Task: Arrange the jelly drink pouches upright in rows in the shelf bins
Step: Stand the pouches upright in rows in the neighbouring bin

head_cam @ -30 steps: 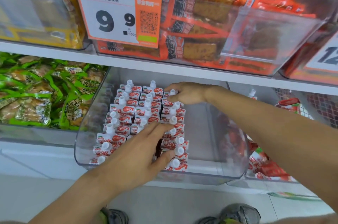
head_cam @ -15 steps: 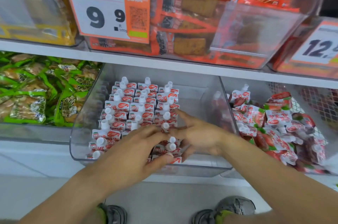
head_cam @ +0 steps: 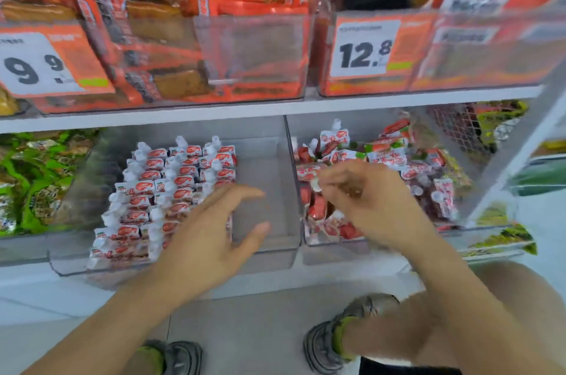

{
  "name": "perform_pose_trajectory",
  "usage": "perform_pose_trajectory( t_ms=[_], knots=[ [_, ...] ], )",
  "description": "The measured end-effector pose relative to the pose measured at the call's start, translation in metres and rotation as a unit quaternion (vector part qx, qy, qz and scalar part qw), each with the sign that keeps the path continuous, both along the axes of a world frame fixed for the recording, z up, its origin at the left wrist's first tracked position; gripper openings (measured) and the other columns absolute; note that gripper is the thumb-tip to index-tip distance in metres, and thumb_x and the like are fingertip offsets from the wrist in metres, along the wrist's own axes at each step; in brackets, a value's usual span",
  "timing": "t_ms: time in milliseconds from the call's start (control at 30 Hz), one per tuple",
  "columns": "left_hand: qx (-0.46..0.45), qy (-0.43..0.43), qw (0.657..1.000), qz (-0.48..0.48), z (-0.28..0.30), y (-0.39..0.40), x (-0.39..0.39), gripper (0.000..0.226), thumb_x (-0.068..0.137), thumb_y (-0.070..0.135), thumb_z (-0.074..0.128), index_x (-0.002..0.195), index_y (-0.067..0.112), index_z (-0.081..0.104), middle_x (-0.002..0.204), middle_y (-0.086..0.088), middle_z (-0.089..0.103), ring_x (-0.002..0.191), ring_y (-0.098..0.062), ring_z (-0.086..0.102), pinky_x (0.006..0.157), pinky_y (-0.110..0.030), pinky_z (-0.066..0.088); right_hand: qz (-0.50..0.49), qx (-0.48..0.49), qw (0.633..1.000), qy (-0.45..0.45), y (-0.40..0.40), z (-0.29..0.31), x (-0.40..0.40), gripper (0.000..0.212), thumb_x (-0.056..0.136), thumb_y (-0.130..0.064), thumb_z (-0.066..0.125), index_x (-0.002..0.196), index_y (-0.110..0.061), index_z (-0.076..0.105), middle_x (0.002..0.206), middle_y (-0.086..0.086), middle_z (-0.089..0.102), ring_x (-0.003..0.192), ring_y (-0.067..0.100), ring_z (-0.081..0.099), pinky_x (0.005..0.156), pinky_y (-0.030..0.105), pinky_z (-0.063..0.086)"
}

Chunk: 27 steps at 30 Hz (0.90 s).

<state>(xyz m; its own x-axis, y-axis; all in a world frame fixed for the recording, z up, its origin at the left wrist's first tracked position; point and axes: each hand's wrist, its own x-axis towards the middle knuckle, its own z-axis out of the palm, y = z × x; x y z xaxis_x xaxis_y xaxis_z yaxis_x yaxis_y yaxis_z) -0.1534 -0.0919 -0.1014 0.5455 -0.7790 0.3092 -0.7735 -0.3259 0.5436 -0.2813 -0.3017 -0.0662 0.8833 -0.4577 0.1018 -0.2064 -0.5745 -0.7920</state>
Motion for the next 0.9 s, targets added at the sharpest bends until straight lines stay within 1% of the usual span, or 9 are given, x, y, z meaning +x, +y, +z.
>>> perform_pose_trajectory(
  t_ms=[67,200,267,367,433,500,600,800,900],
  knots=[
    [0.005,-0.029,0.998,-0.051,0.004,-0.032,-0.011,0.031,0.084,0.043,0.061,0.112,0.029,0.059,0.111,0.016,0.057,0.104,0.001,0.053,0.093,-0.004,0.031,-0.057,-0.076,0.995,0.03,-0.047,-0.006,-0.018,0.012,0.084,-0.015,0.075,0.091,-0.024,0.074,0.091,-0.013,0.072,0.08,0.001,0.067,0.08,0.018,0.052],
    [0.065,-0.072,0.981,-0.171,0.022,-0.113,-0.01,0.031,0.08,0.028,0.075,0.108,0.02,0.065,0.108,0.005,0.061,0.103,-0.011,0.057,0.094,-0.026,0.043,0.057,-0.137,0.976,0.158,-0.091,-0.026,-0.029,0.012,0.076,-0.029,0.082,0.083,-0.021,0.079,0.083,-0.01,0.073,0.067,-0.012,0.057,0.064,0.006,0.042],
    [0.196,-0.134,0.946,-0.222,0.024,-0.15,0.003,0.054,0.075,0.039,0.078,0.121,0.019,0.059,0.115,0.0,0.057,0.109,-0.018,0.053,0.094,-0.038,0.043,0.123,-0.124,0.967,0.184,-0.093,-0.035,-0.024,0.031,0.071,-0.04,0.084,0.097,-0.024,0.078,0.092,-0.011,0.073,0.078,-0.006,0.062,0.073,0.014,0.048],
    [0.424,-0.174,0.858,-0.232,0.014,-0.185,0.023,0.106,0.056,0.06,0.082,0.144,0.028,0.032,0.136,-0.002,0.041,0.122,-0.023,0.044,0.098,-0.041,0.044,0.167,-0.138,0.954,0.207,-0.093,-0.055,-0.012,0.051,0.064,-0.061,0.077,0.107,-0.035,0.074,0.105,-0.01,0.072,0.1,0.016,0.062,0.092,0.032,0.05],
    [0.484,-0.185,0.823,-0.234,0.005,-0.193,0.029,0.123,0.047,0.065,0.084,0.147,0.035,0.02,0.143,-0.002,0.033,0.127,-0.027,0.038,0.1,-0.044,0.043,0.189,-0.18,0.942,0.211,-0.097,-0.065,-0.007,0.052,0.064,-0.069,0.07,0.106,-0.04,0.073,0.104,-0.011,0.07,0.106,0.024,0.052,0.097,0.039,0.046],
    [0.489,-0.2,0.816,-0.235,0.001,-0.197,0.031,0.125,0.043,0.069,0.082,0.146,0.04,0.018,0.14,0.002,0.035,0.124,-0.026,0.038,0.096,-0.045,0.046,0.209,-0.2,0.932,0.22,-0.104,-0.068,-0.008,0.041,0.071,-0.063,0.071,0.102,-0.037,0.074,0.101,-0.008,0.067,0.104,0.022,0.043,0.096,0.038,0.043],
    [0.473,-0.176,0.83,-0.237,0.003,-0.201,0.033,0.119,0.046,0.068,0.082,0.145,0.04,0.023,0.135,0.007,0.042,0.117,-0.022,0.04,0.09,-0.039,0.046,0.222,-0.244,0.922,0.2,-0.105,-0.066,-0.011,0.017,0.081,-0.044,0.07,0.078,-0.027,0.068,0.078,-0.005,0.056,0.085,0.019,0.047,0.077,0.038,0.048],
    [0.452,-0.161,0.847,-0.228,0.002,-0.2,0.038,0.114,0.042,0.072,0.081,0.14,0.028,0.04,0.126,0.005,0.049,0.113,-0.02,0.045,0.09,-0.041,0.049,0.128,-0.268,0.939,0.175,-0.129,-0.021,-0.015,0.024,0.093,-0.035,0.062,0.079,-0.016,0.064,0.072,-0.007,0.061,0.064,0.007,0.053,0.06,0.025,0.033],
    [0.453,-0.196,0.839,-0.229,0.004,-0.201,0.038,0.11,0.035,0.082,0.073,0.126,0.024,0.051,0.116,0.006,0.054,0.105,-0.019,0.049,0.085,-0.04,0.051,0.051,-0.318,0.938,0.126,-0.162,-0.009,0.001,0.031,0.091,-0.035,0.065,0.086,-0.005,0.071,0.079,0.012,0.069,0.074,0.029,0.064,0.063,0.031,0.039]
  ],
)
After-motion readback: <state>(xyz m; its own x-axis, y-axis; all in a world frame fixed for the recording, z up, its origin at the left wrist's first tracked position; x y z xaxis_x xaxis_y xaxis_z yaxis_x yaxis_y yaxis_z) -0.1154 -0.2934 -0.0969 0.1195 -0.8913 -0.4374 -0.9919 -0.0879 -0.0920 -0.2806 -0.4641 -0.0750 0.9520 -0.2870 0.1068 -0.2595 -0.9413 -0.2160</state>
